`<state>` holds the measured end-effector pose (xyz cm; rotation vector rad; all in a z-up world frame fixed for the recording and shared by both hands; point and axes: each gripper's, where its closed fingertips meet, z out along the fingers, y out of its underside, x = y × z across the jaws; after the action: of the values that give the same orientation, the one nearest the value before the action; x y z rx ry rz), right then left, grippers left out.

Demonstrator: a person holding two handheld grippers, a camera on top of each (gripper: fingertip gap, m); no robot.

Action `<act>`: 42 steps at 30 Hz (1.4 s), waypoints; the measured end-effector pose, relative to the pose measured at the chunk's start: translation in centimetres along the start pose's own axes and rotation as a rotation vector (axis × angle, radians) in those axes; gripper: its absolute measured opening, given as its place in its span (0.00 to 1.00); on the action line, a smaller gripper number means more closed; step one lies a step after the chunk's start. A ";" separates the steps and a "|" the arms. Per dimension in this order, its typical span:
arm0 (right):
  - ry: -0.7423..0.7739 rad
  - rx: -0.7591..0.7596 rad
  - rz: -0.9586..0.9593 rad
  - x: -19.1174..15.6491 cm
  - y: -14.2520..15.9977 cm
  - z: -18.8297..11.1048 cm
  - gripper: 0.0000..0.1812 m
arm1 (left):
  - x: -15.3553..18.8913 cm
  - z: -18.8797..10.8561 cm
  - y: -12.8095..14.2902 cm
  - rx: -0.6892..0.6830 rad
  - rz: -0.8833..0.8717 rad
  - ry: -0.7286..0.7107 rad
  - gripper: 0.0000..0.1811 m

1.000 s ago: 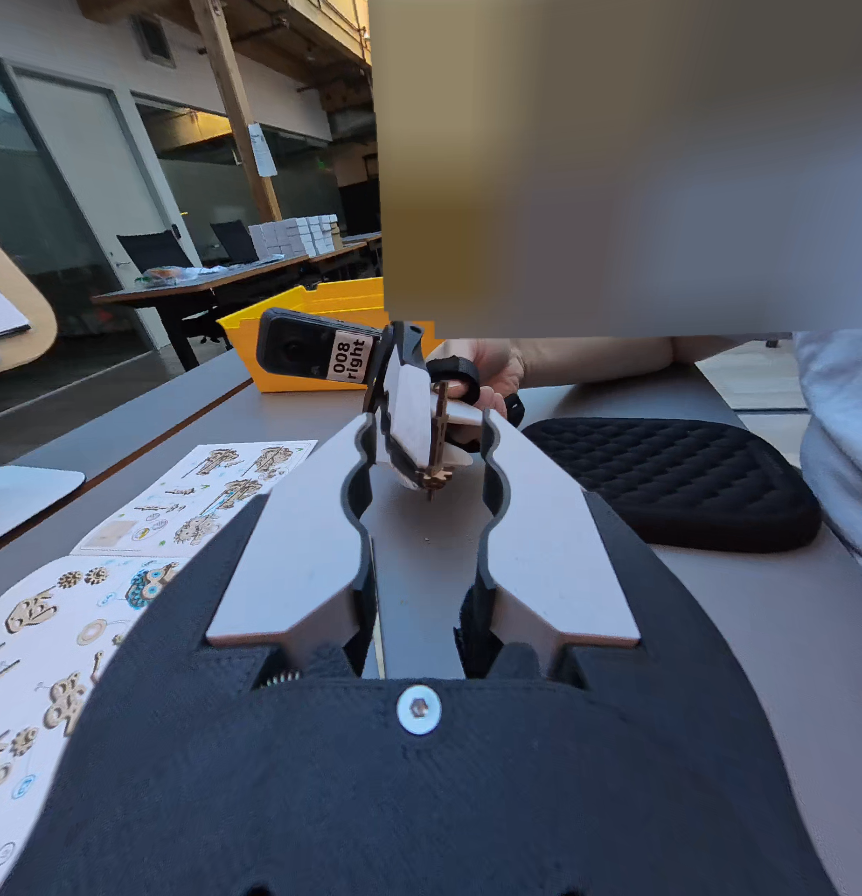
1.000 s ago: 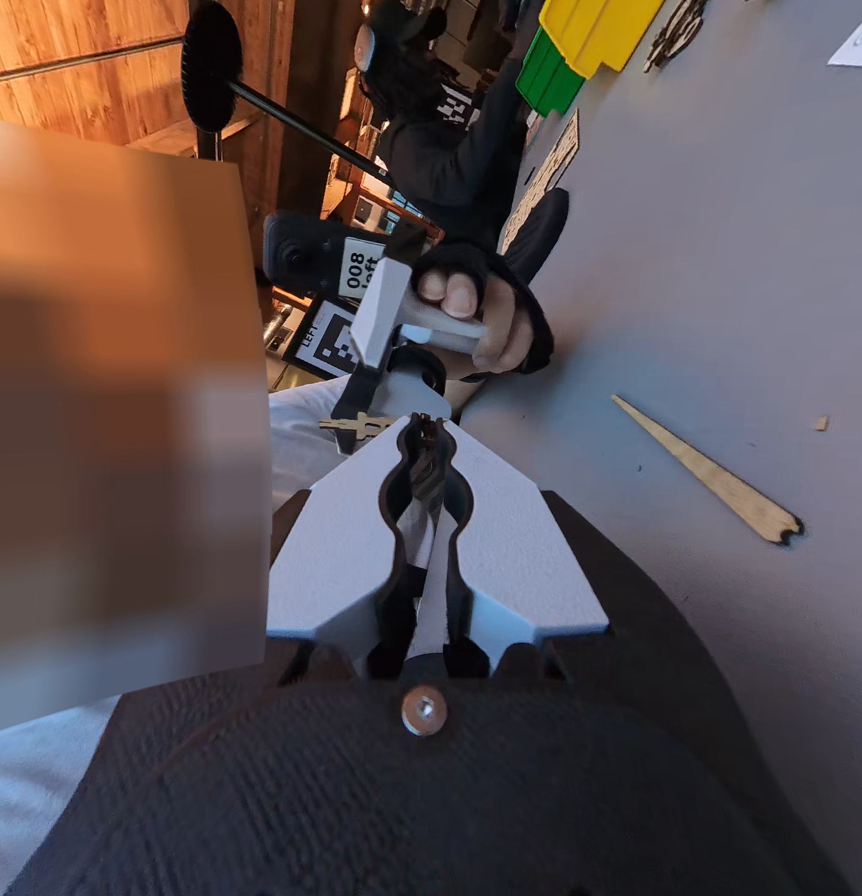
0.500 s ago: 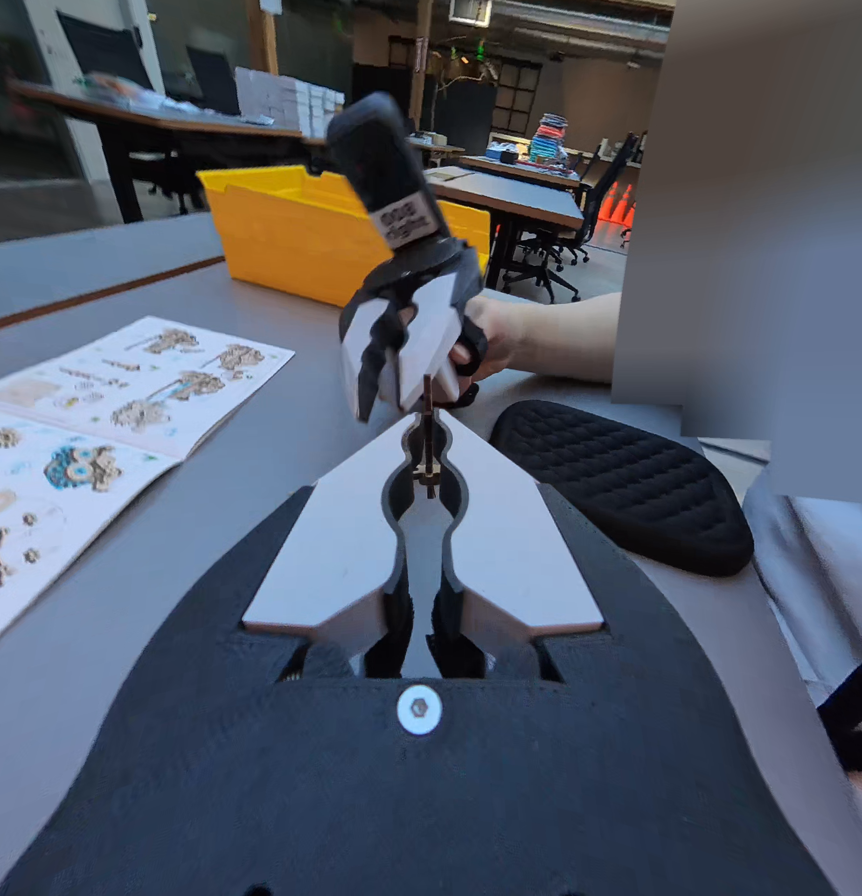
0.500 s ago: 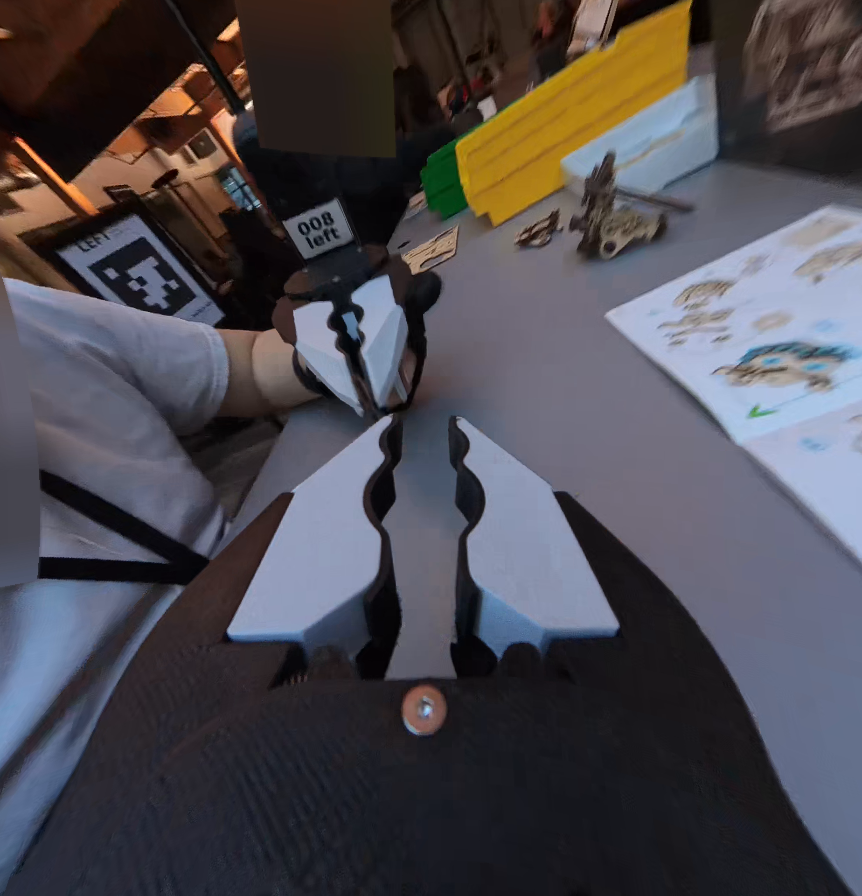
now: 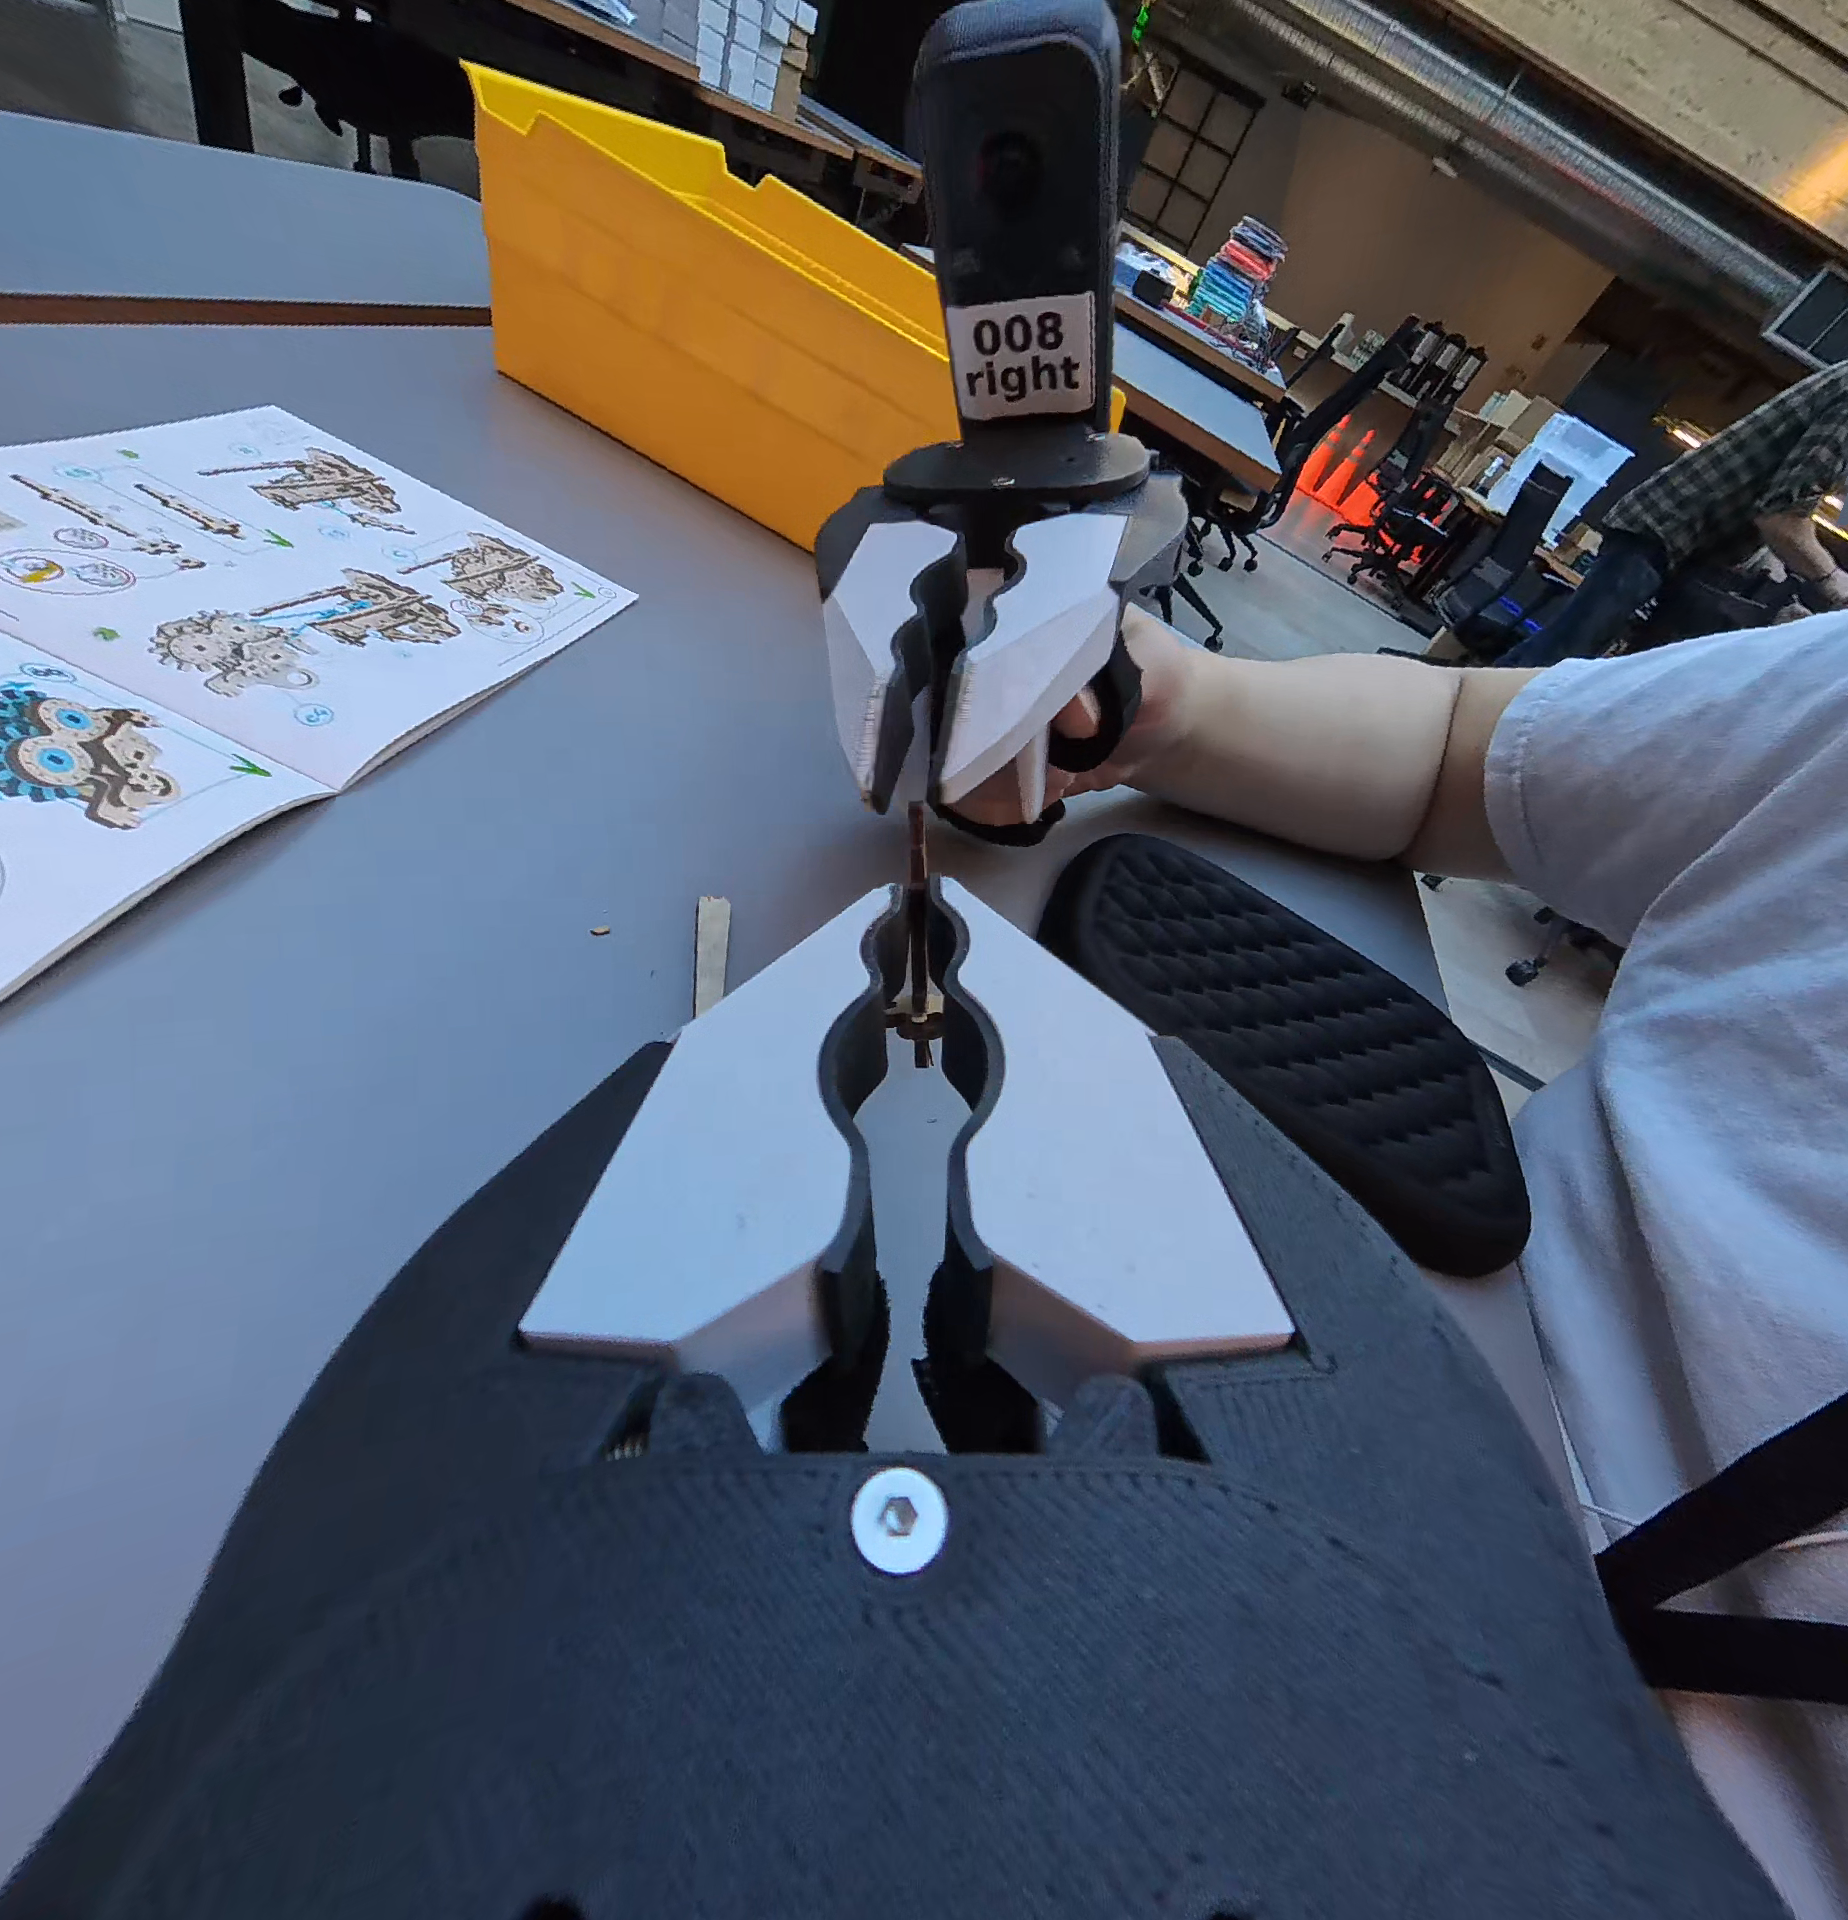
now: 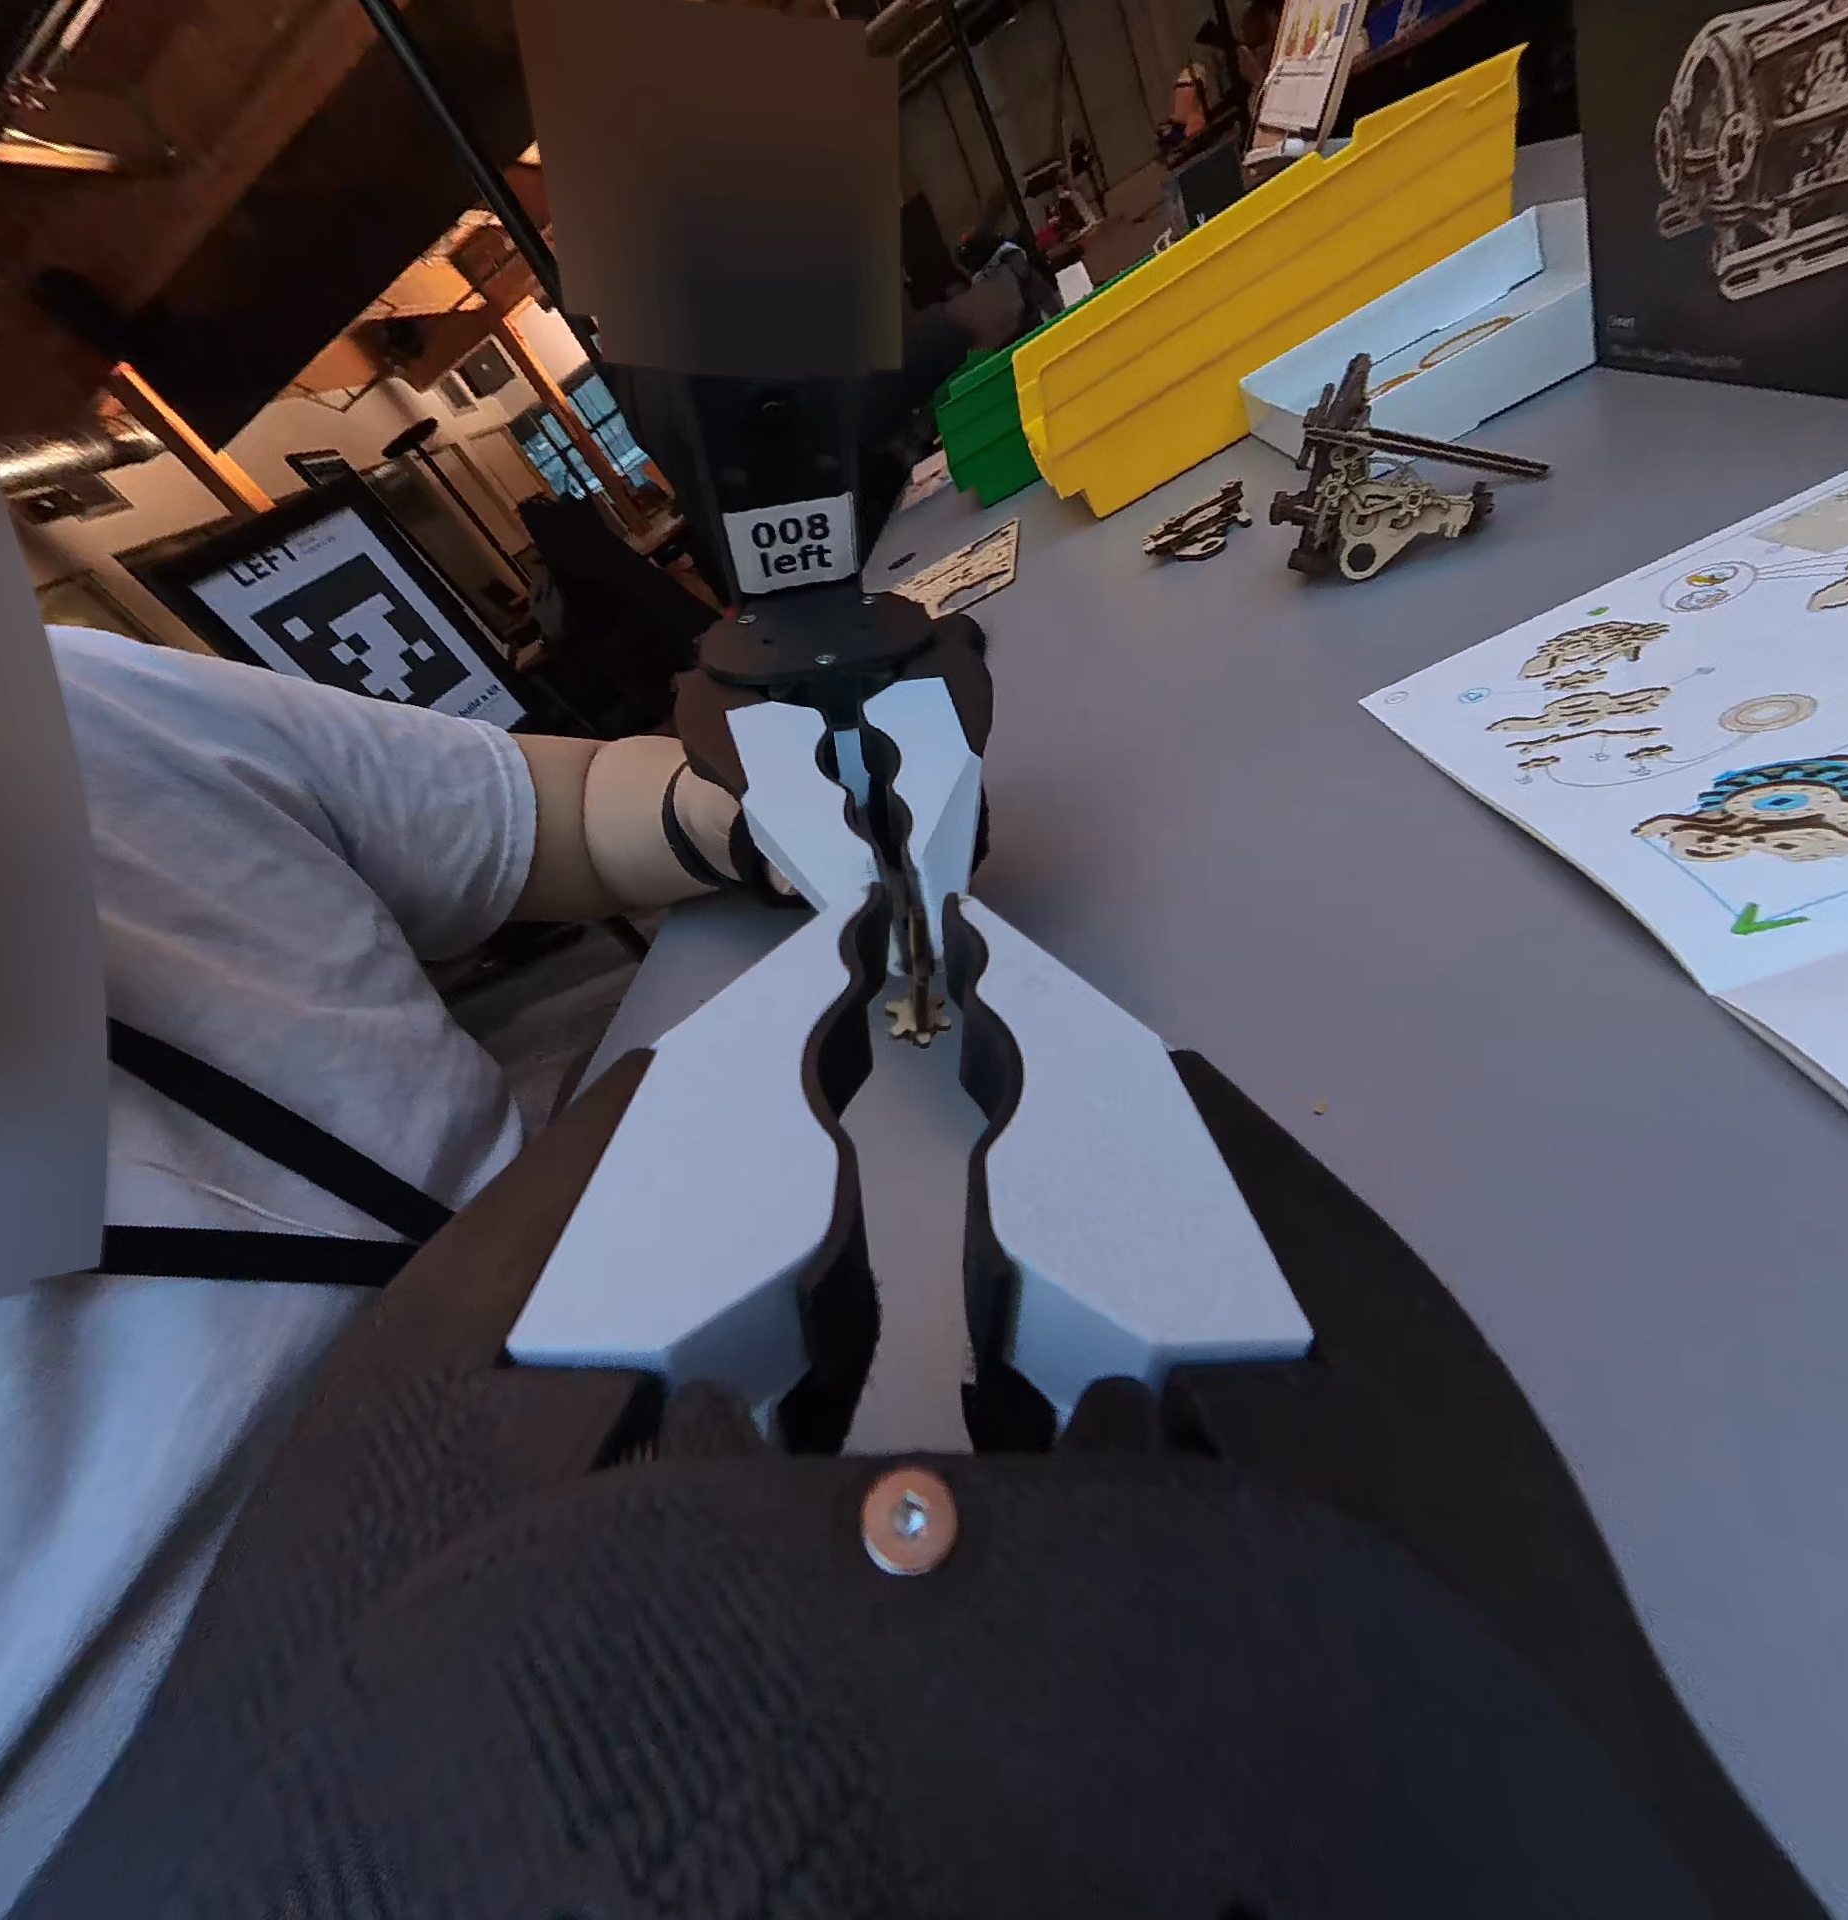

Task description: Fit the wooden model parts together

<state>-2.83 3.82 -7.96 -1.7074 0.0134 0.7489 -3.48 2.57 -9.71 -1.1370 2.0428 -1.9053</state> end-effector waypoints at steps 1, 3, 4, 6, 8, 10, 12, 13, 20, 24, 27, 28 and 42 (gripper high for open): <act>-0.019 0.007 0.017 -0.2 0.0 -0.1 0.05 | -0.1 0.0 -0.1 0.005 -0.004 -0.005 0.00; -0.033 0.004 0.021 -0.4 0.1 0.0 0.05 | -0.1 -0.1 -0.1 0.007 -0.014 0.003 0.00; -0.019 -0.007 0.008 -0.2 0.2 0.2 0.04 | -0.1 0.0 -0.1 0.009 -0.020 0.005 0.00; 0.001 -0.039 -0.033 -0.2 0.6 0.5 0.00 | 0.1 0.0 -0.1 0.009 -0.026 0.017 0.00; 0.008 -0.045 -0.060 -0.3 0.4 0.5 0.00 | 0.2 0.0 -0.2 0.018 -0.030 0.023 0.00; 0.036 -0.065 -0.049 0.5 0.0 -0.1 0.00 | -0.1 -0.2 -0.9 0.068 -0.050 -0.003 0.09; 0.081 -0.034 0.019 2.1 -1.6 -1.3 0.00 | -0.5 -0.4 -1.5 0.108 -0.064 -0.011 0.19; 0.089 -0.039 0.061 2.9 -2.3 -2.0 0.00 | -0.7 -0.5 -1.6 0.110 -0.062 -0.008 0.18; 0.184 -0.241 0.191 8.1 -4.2 -6.0 0.00 | 0.0 -0.8 -1.8 0.118 -0.115 0.135 0.12; 0.226 -0.370 0.174 11.1 -5.5 -7.5 0.00 | 0.2 -0.9 -1.9 0.131 -0.124 0.166 0.12; 0.312 -0.330 0.212 13.3 -7.1 -7.9 0.00 | -0.3 -1.2 -2.3 0.161 -0.137 0.148 0.14; 0.293 -0.322 0.199 13.1 -7.4 -7.8 0.00 | -0.3 -1.2 -2.4 0.166 -0.131 0.146 0.14; 0.268 -0.305 0.225 15.1 -6.2 -7.4 0.00 | 0.6 -1.1 -2.1 0.146 -0.134 0.209 0.14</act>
<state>14.97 4.78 -9.22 -2.1137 0.2938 0.7068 -3.58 3.26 -7.43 -1.1065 1.9274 -2.2848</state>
